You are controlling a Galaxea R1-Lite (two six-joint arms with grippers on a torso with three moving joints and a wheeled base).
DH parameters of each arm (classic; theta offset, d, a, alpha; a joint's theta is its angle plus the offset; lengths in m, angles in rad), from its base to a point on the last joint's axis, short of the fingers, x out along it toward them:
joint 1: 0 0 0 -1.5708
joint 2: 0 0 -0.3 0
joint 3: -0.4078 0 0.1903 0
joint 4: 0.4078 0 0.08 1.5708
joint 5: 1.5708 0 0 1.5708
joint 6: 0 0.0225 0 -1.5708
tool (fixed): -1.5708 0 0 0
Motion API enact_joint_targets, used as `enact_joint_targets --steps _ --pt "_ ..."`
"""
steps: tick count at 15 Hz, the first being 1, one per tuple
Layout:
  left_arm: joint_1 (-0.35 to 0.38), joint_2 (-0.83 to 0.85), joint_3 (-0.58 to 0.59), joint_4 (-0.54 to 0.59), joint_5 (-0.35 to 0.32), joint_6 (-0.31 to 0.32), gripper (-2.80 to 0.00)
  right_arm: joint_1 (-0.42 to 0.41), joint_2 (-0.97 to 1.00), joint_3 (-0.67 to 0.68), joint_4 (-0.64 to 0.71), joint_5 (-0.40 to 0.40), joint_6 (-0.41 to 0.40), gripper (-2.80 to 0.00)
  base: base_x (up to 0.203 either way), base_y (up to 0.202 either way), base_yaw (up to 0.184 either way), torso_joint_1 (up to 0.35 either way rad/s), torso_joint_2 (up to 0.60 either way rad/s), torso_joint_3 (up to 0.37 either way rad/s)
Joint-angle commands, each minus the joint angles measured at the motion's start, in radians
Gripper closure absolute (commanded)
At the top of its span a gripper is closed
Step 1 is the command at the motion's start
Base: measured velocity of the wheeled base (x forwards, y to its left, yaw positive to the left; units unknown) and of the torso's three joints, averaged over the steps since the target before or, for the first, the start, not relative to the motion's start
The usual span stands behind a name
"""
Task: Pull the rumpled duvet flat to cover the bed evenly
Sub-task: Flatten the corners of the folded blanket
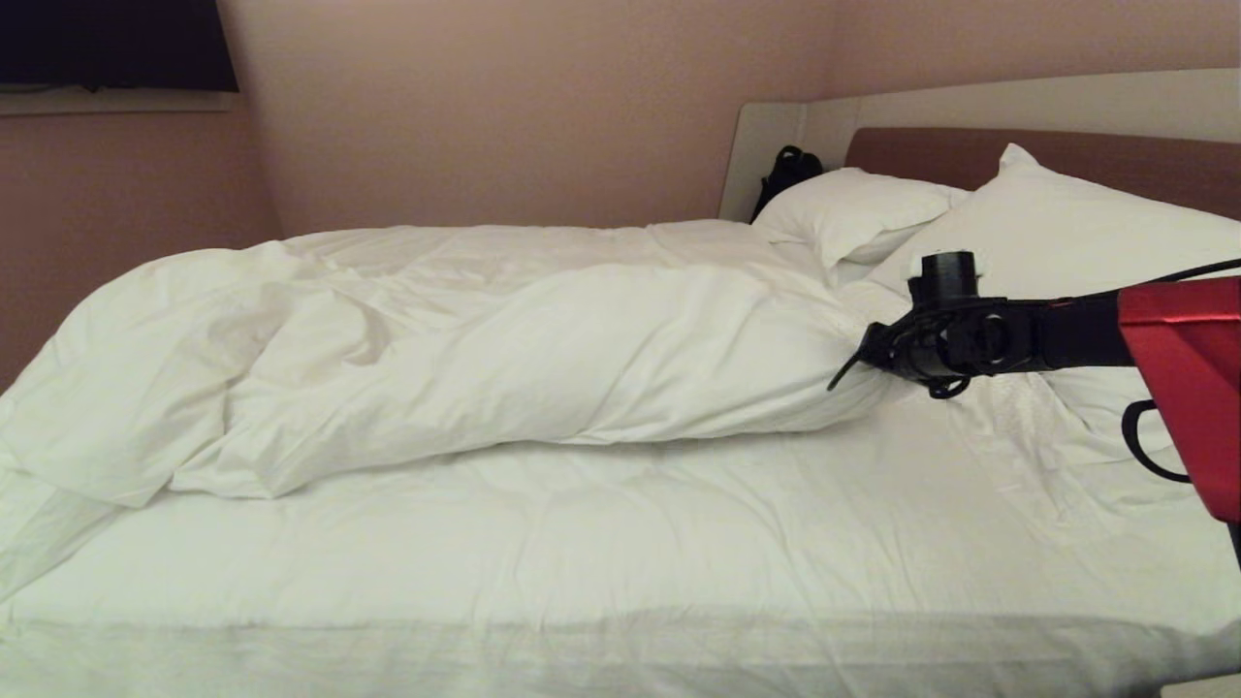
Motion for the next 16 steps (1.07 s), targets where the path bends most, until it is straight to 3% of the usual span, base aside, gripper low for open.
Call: enact_joint_targets --steps 1,5,10,11,16 --pt "0.000 0.000 0.000 0.000 0.000 0.000 0.00 -0.006 -0.020 0.052 0.093 -0.008 0.002 0.00 0.000 0.000 0.000 0.000 0.00 0.000" --pt "0.000 0.000 0.000 0.000 0.000 0.001 0.00 0.014 -0.053 0.222 0.079 -0.007 -0.002 0.00 0.000 0.000 0.000 0.000 0.00 0.000" --pt "0.000 0.000 0.000 -0.001 0.000 0.001 0.00 0.041 -0.019 0.224 0.080 -0.002 0.002 0.00 0.000 0.000 0.000 0.000 0.00 0.000" --pt "0.000 0.000 0.000 0.000 0.000 0.000 0.00 0.041 -0.002 0.219 0.078 -0.002 0.003 -2.80 0.000 0.000 0.000 0.000 0.00 0.000" --pt "0.000 0.000 0.000 -0.001 0.000 0.001 0.00 0.048 -0.059 0.218 0.084 0.027 0.005 -2.80 0.000 0.000 0.000 0.000 0.00 0.000"
